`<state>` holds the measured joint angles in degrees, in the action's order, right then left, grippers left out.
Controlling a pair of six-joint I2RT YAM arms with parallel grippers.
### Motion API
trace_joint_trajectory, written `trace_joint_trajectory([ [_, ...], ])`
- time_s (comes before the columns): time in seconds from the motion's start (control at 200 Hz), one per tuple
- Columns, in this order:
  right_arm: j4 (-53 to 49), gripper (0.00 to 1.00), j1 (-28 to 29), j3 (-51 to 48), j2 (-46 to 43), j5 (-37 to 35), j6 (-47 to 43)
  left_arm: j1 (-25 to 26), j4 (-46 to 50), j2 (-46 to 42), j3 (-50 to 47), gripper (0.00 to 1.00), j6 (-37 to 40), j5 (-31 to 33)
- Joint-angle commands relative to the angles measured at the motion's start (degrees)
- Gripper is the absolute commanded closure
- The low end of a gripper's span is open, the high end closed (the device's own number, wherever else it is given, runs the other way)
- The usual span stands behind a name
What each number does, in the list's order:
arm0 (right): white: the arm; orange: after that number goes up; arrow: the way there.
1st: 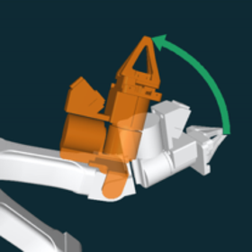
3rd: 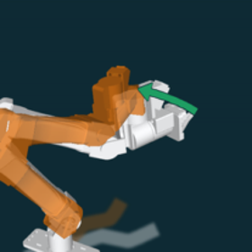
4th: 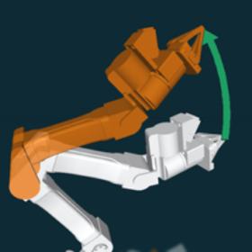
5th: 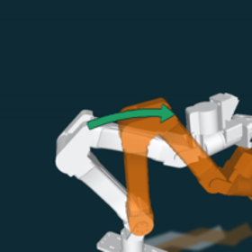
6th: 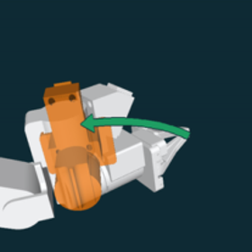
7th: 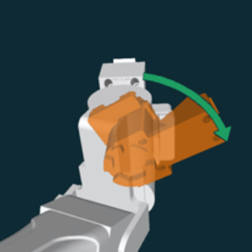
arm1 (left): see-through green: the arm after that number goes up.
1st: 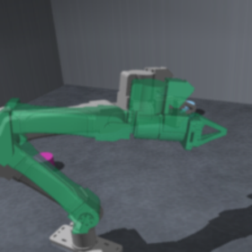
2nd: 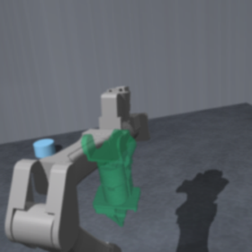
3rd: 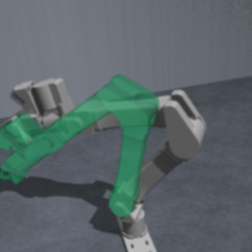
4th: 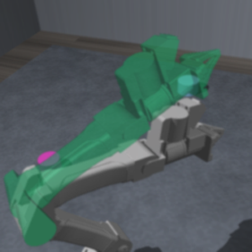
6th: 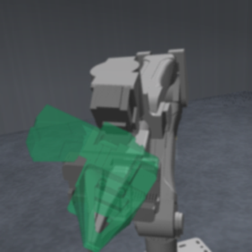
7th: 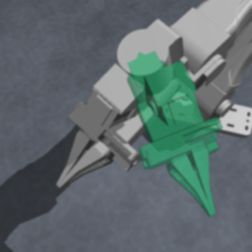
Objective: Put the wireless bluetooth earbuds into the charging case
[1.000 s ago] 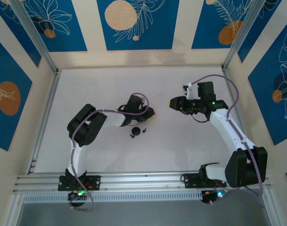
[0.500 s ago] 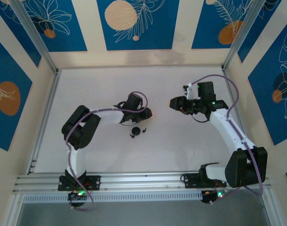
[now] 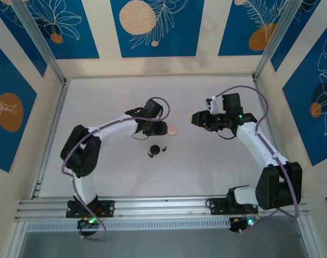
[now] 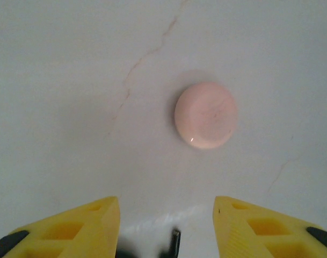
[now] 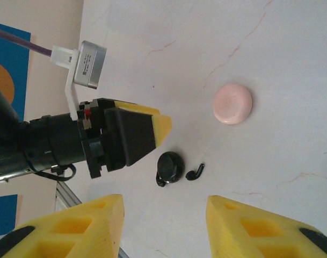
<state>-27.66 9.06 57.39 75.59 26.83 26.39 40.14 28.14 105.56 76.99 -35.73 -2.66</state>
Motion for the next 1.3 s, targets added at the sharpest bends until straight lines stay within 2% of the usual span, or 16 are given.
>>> trace_joint_trajectory([
  [0.0, -0.45, 0.56, 0.56, 1.5, 0.55, 1.23, -0.51, 1.43, 11.66, 1.56, 3.28, 0.52, 5.93, 2.55],
  [0.53, -1.32, 0.55, 0.96, 1.41, 0.12, 0.96, -1.0, 3.44, 19.31, 10.15, 7.91, 0.48, 9.89, 3.97],
  [1.08, -1.48, 0.55, 0.96, 1.51, 0.39, 1.01, -1.08, 4.55, 21.85, 12.76, 8.79, 0.43, 10.46, 2.0],
  [1.29, -1.62, 0.55, 0.95, 1.5, 0.3, 1.03, -1.25, 5.26, 24.64, 12.93, 9.14, 0.42, 10.91, 3.69],
])
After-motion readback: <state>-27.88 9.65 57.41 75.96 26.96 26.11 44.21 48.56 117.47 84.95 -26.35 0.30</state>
